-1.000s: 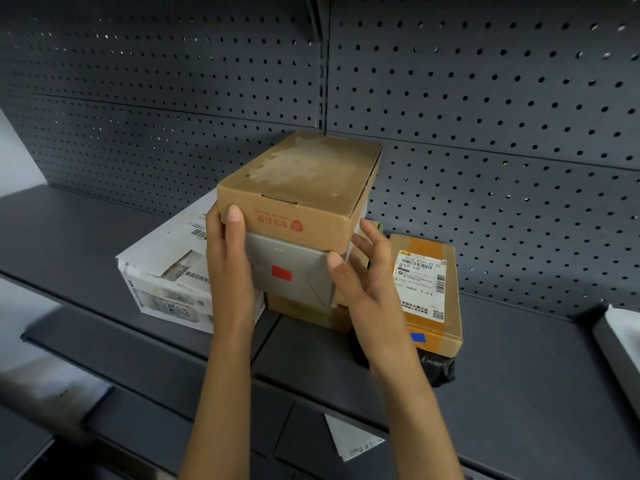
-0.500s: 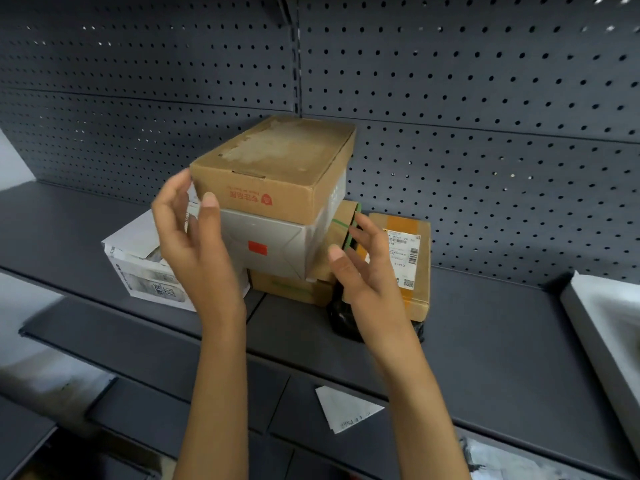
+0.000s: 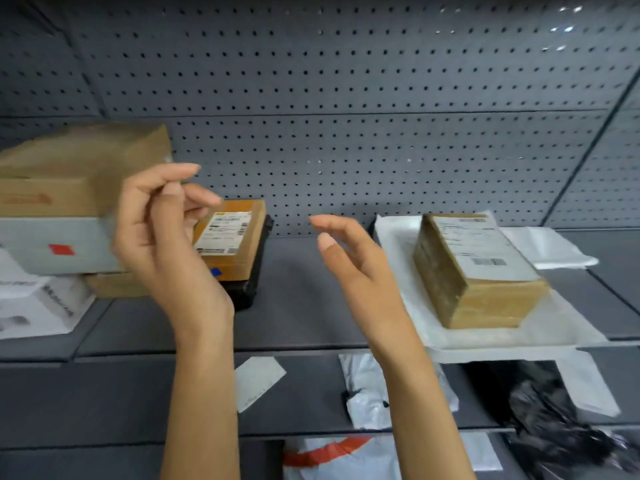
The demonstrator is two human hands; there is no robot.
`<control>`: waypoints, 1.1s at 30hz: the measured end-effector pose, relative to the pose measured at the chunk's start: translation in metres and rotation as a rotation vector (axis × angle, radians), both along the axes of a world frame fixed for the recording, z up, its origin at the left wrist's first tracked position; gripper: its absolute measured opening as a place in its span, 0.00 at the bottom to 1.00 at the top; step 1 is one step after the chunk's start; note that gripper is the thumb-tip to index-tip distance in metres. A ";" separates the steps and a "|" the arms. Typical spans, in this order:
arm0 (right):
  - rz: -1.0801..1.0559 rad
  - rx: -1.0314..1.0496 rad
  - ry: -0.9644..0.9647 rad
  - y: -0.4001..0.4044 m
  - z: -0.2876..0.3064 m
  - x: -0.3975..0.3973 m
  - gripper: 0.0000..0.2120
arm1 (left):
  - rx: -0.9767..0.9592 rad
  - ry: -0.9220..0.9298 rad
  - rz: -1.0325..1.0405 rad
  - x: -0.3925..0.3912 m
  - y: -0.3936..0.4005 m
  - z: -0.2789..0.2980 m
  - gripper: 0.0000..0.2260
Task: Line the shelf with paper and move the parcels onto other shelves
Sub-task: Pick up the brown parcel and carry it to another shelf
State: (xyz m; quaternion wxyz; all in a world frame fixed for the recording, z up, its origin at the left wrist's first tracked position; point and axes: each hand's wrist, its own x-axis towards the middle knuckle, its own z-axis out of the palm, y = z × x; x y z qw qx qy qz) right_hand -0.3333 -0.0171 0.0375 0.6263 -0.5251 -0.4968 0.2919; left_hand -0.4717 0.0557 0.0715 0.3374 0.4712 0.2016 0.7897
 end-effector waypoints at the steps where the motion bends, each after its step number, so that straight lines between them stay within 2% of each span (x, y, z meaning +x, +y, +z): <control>1: -0.042 -0.001 -0.007 -0.016 0.002 0.016 0.10 | -0.013 0.010 -0.062 0.019 -0.012 0.001 0.13; 8: -0.280 0.014 0.011 -0.144 0.007 0.129 0.10 | -0.063 0.128 -0.387 0.156 -0.111 -0.004 0.15; 18: -0.635 -0.035 -0.032 -0.307 -0.003 0.254 0.14 | -0.101 0.168 -0.740 0.320 -0.245 -0.020 0.15; 33: -0.931 -0.041 0.086 -0.427 -0.020 0.421 0.14 | -0.142 0.252 -1.107 0.549 -0.343 -0.043 0.15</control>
